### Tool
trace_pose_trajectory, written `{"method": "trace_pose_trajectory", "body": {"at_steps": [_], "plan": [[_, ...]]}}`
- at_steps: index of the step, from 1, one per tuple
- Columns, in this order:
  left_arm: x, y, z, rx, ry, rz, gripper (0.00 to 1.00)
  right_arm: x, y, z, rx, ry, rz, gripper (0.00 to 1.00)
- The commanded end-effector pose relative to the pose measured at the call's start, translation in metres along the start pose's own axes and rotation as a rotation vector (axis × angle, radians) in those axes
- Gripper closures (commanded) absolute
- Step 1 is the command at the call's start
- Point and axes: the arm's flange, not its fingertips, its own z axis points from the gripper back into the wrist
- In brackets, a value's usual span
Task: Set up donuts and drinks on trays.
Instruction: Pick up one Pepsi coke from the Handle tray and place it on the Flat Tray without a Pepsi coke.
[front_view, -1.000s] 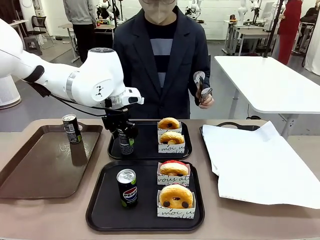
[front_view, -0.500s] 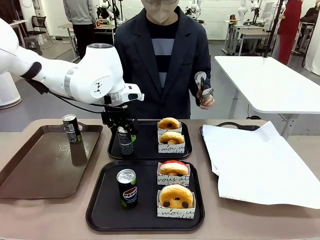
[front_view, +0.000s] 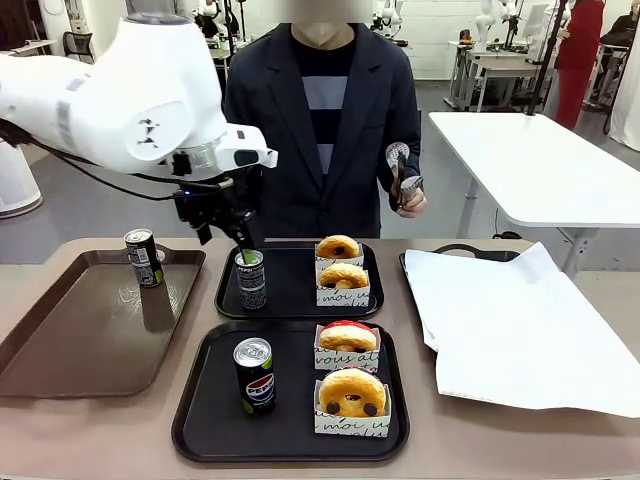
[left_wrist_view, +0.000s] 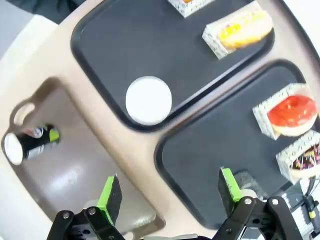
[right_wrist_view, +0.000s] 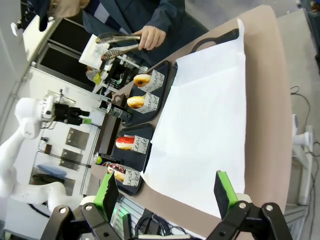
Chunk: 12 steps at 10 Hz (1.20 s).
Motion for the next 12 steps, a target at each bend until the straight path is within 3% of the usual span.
{"method": "trace_pose_trajectory", "body": {"at_steps": [1,3,6,12], "plan": [[-0.043,0.000,0.012,0.008,0.004,-0.017,0.00,0.002,-0.001,-0.001,0.024,-0.030,0.016,0.00],[-0.083,0.009,0.022,0.024,-0.016,-0.029,0.00,0.002,-0.001,-0.001,0.024,-0.030,0.016,0.00],[-0.108,0.029,0.016,0.021,-0.014,0.052,0.00,0.002,-0.001,-0.001,0.024,-0.030,0.016,0.00],[-0.102,0.023,0.021,0.045,-0.003,0.027,0.00,0.002,-0.001,-0.001,0.024,-0.030,0.016,0.00]]}}
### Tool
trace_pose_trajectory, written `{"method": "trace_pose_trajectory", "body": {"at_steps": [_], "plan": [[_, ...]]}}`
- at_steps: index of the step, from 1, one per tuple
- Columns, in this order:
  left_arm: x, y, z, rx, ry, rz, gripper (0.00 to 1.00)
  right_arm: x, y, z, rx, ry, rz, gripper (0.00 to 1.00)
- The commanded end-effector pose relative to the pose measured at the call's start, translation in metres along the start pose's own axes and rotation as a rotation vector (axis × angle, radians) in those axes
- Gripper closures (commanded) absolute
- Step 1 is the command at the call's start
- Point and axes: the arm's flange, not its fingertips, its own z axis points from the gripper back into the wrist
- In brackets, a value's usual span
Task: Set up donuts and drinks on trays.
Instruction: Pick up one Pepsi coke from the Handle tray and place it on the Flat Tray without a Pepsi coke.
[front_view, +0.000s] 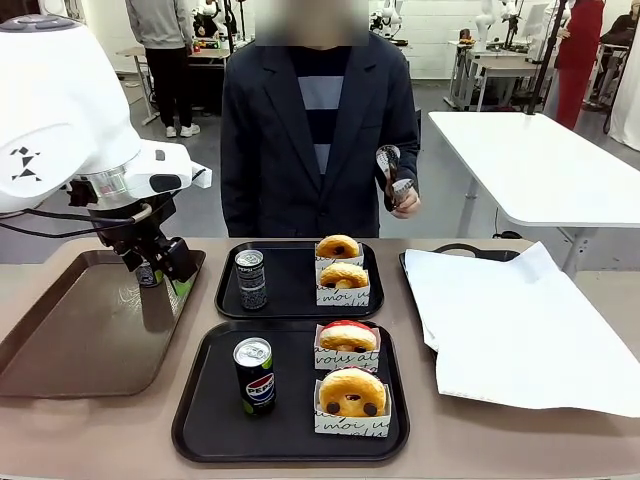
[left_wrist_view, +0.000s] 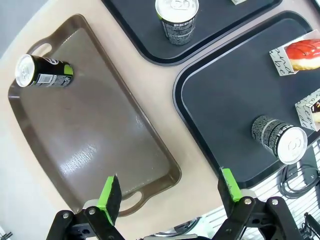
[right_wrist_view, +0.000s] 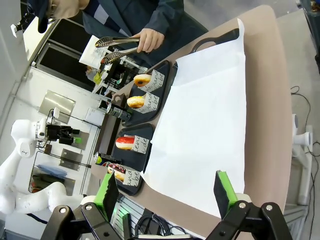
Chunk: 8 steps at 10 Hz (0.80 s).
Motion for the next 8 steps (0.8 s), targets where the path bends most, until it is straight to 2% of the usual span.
{"method": "trace_pose_trajectory", "body": {"at_steps": [1,6,7,8], "plan": [[0.003,0.000,0.000,-0.001,0.001,-0.003,0.00,0.002,-0.002,-0.001,0.024,-0.030,0.016,0.00],[0.000,0.000,0.000,0.000,0.001,0.000,0.00,0.002,-0.002,-0.001,0.024,-0.030,0.016,0.00],[0.020,0.029,0.022,-0.273,0.004,0.054,0.00,0.002,-0.002,-0.001,0.024,-0.030,0.016,0.00],[0.035,0.070,0.041,-0.565,-0.017,0.179,0.00,0.002,-0.002,-0.001,0.024,-0.030,0.016,0.00]]}}
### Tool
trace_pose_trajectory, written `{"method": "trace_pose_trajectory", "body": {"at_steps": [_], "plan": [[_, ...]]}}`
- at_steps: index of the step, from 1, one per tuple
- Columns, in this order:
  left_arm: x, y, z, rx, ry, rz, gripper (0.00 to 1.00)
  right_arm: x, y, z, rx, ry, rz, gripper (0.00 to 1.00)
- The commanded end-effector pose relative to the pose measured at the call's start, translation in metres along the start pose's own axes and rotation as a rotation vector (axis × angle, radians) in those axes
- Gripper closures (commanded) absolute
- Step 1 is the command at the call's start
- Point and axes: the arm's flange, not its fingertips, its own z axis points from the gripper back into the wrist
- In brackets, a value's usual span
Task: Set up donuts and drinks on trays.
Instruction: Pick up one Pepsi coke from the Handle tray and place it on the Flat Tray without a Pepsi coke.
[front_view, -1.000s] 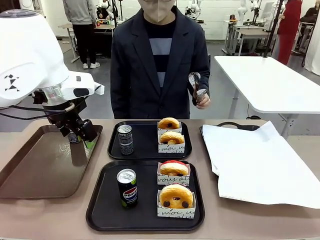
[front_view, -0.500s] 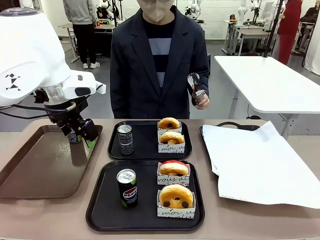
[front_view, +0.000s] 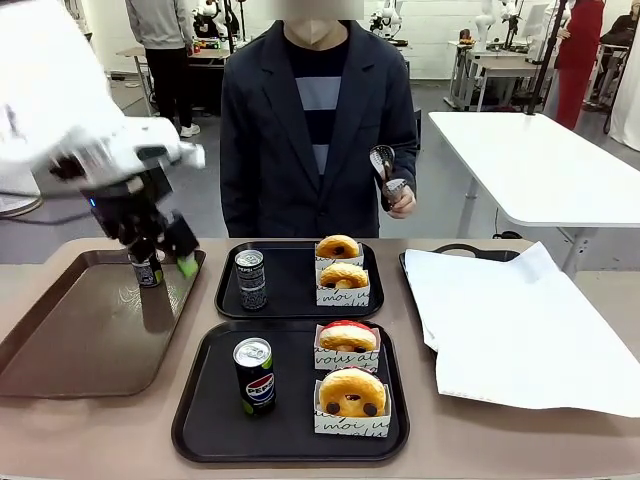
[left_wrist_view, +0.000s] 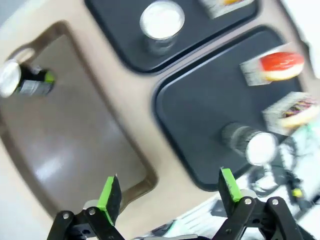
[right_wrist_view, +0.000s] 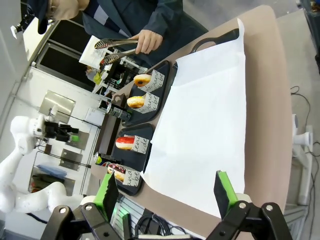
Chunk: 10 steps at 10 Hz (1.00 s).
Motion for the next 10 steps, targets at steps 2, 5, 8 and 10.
{"method": "trace_pose_trajectory", "body": {"at_steps": [2,5,8,10], "plan": [[0.016,0.102,0.052,-0.619,-0.143,0.351,0.00,0.002,-0.001,-0.002,0.024,-0.029,0.016,0.00],[-0.026,0.207,0.041,-0.794,-0.216,0.491,0.00,0.002,-0.001,-0.002,0.024,-0.029,0.016,0.00],[-0.092,0.265,0.005,-0.818,-0.219,0.498,0.00,0.002,-0.001,-0.002,0.024,-0.029,0.016,0.00],[-0.126,0.294,-0.014,-0.812,-0.193,0.573,0.00,0.002,-0.001,-0.002,0.024,-0.029,0.016,0.00]]}}
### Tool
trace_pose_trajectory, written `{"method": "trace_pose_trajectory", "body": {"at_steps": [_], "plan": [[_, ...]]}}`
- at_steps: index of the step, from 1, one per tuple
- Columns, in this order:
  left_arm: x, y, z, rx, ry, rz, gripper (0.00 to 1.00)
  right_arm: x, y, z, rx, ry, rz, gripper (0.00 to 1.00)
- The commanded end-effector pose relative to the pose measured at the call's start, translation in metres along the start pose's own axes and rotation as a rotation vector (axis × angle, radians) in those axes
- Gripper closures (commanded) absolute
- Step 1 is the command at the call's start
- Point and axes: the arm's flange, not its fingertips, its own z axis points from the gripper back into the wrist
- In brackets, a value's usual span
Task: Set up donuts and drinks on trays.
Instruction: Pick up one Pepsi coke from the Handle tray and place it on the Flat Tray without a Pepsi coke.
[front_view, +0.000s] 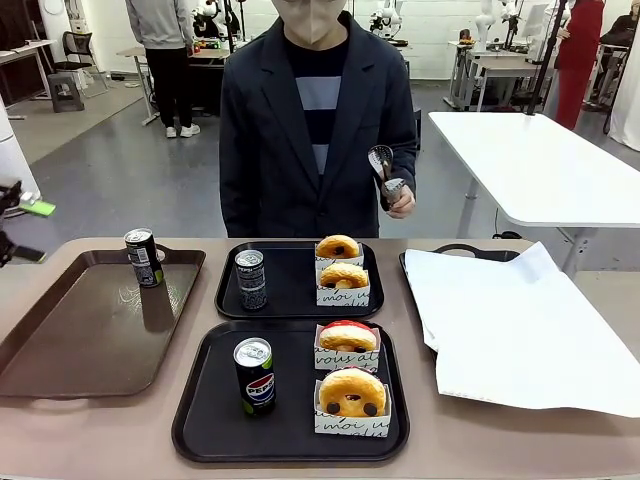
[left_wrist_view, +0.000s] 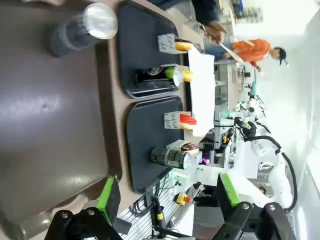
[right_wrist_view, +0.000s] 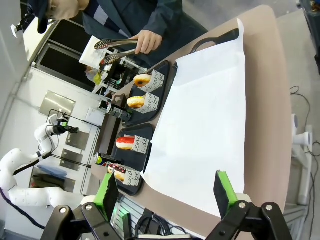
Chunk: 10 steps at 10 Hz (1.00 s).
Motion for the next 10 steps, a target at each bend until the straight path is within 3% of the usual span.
{"method": "trace_pose_trajectory", "body": {"at_steps": [1,3,4,10], "plan": [[-0.0065,0.0229,0.0125,0.003,0.006,0.027,0.00,0.0024,-0.0017,-0.0023,0.024,-0.029,0.017,0.00],[0.0000,0.0223,0.0206,0.053,-0.026,0.076,0.00,0.0024,-0.0017,-0.0023,0.024,-0.029,0.017,0.00],[-0.0077,0.0302,0.0133,0.008,-0.009,0.053,0.00,0.0024,-0.0017,-0.0023,0.024,-0.029,0.017,0.00],[-0.0077,0.0302,0.0133,0.008,-0.009,0.053,0.00,0.0024,-0.0017,-0.0023,0.024,-0.029,0.017,0.00]]}}
